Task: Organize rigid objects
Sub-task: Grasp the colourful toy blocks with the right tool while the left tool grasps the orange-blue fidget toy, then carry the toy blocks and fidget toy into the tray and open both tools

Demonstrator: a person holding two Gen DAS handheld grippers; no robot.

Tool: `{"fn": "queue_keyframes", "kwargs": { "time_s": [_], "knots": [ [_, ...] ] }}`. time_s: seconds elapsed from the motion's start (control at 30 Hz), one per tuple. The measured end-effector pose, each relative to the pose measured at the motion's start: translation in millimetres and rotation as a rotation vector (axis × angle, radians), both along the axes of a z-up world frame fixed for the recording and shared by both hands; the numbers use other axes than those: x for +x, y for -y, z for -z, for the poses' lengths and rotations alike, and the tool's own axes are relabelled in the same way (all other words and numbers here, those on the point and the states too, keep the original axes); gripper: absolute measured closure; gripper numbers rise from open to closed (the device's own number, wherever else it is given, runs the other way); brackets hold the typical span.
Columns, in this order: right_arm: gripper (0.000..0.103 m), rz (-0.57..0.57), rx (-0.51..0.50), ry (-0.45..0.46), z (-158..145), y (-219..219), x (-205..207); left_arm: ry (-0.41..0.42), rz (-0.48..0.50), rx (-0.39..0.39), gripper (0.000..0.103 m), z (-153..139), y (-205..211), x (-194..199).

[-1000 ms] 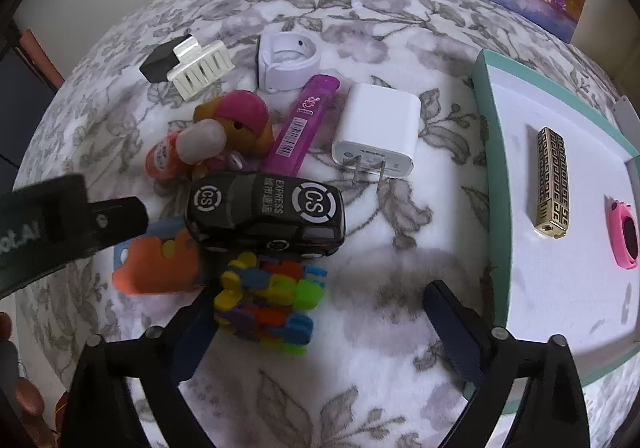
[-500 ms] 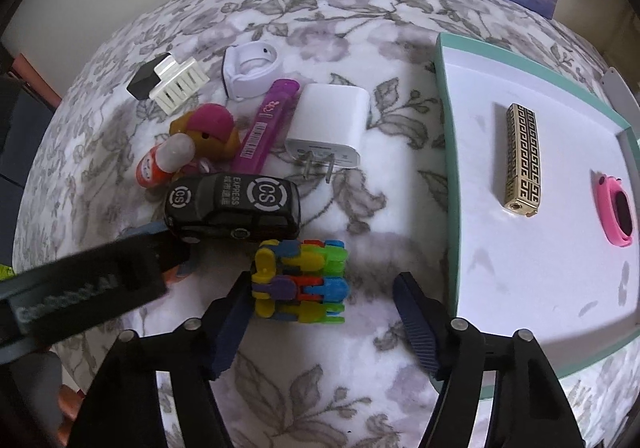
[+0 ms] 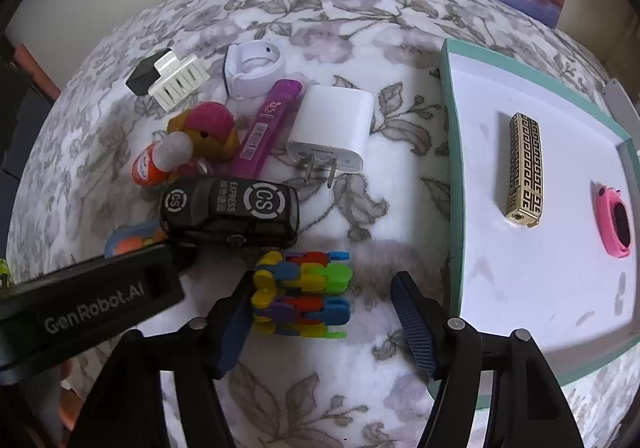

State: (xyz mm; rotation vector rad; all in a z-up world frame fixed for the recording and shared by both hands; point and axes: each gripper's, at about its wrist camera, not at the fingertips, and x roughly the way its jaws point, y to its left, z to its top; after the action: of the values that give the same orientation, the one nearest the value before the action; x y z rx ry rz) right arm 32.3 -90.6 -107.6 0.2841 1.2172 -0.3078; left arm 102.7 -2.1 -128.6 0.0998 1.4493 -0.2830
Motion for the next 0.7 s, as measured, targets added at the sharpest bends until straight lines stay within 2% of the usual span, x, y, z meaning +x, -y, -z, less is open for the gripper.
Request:
{"fn": "queue_keyframes", "kwargs": {
  "time_s": [0.17, 0.23, 0.5, 0.7],
  "knots": [
    [0.053, 0.014, 0.022, -0.002, -1, 0, -6, -0.018, -0.006, -0.041, 0.031, -3, 2, -4],
    [0.057, 0.018, 0.033, -0.002, -2, 2, -9, -0.025, -0.019, -0.062, 0.031, -9, -7, -5],
    [0.057, 0.052, 0.091, -0.003, -8, 16, -22, 0.008, -0.029, -0.101, 0.031, -30, -24, -1],
    [0.058, 0.090, 0.143, 0.050, -26, 33, -31, 0.097, -0.044, -0.148, 0.031, -67, -34, -3]
  ]
}}
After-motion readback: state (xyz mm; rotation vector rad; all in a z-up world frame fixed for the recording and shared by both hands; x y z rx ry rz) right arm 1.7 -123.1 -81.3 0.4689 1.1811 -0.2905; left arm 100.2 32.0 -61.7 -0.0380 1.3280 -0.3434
